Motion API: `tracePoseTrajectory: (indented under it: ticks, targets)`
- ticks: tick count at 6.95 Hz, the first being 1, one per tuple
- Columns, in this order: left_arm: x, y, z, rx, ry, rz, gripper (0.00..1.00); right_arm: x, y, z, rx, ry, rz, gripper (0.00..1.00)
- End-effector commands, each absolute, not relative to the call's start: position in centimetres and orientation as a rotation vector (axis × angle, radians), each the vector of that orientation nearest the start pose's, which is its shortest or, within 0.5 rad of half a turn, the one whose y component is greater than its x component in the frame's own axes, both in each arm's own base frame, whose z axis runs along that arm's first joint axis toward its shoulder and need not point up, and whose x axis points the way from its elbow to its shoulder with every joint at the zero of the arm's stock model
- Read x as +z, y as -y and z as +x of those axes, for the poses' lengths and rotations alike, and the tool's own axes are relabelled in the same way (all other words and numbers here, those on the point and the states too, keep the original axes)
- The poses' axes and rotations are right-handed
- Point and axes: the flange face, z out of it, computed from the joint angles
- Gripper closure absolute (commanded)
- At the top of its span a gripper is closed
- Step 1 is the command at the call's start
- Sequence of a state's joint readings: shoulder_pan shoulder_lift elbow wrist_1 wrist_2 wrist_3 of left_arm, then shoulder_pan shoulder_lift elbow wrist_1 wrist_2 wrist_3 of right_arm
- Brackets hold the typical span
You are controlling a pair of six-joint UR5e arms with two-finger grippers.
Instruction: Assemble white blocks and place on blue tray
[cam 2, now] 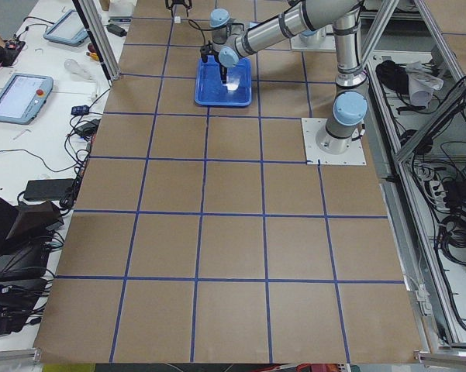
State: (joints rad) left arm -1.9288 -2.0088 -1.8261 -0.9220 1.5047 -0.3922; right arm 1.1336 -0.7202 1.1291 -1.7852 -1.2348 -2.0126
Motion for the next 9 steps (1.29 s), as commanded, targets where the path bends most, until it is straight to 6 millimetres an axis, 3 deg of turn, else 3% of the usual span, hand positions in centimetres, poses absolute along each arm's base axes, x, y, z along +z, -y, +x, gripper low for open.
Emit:
tracePoseTrajectory:
  ticks: [1,3,5,7,9]
  targets:
    - [18.6,49.5,-32.5,0.126,-3.180,-0.045,0.87,17.6,75.8,-17.1,-0.358,-2.026,-1.970,0.13]
    - [18.0,49.7,-32.3,0.134,-3.169,-0.042,0.87,17.6,75.8,-17.1,-0.358,-2.030,-1.968,0.18]
    - [17.7,50.0,-32.3,0.138,-3.170,-0.052,0.78,17.6,75.8,-17.1,-0.358,-2.031,-1.966,0.23]
    - [17.6,50.0,-32.3,0.140,-3.169,-0.064,0.26,17.7,75.9,-17.1,-0.358,-2.036,-1.962,0.25]
    - [17.6,50.0,-32.3,0.140,-3.169,-0.067,0.26,17.7,75.9,-17.0,-0.357,-2.037,-1.960,0.25]
